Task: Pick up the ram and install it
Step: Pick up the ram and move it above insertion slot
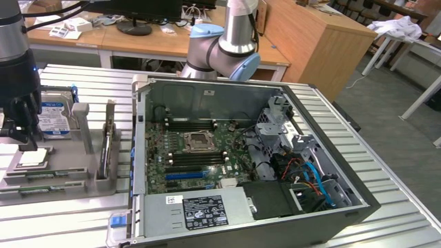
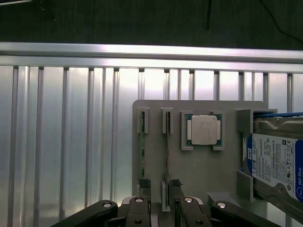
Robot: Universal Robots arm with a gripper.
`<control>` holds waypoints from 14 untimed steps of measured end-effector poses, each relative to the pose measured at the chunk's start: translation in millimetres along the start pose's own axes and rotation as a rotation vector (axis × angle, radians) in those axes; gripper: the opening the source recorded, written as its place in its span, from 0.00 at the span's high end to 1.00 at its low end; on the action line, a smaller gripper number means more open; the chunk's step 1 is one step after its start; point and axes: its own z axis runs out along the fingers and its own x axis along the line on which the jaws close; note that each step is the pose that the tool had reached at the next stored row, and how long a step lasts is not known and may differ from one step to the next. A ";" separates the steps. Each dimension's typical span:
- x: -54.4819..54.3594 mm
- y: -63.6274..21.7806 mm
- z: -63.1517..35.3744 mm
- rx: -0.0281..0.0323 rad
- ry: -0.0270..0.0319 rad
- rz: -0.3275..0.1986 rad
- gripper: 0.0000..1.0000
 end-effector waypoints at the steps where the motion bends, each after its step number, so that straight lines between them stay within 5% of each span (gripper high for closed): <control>1: 0.0 0.0 0.0 -0.0001 0.0000 0.000 0.71; 14: 0.1 -0.3 9.2 -0.0001 0.0000 0.000 0.71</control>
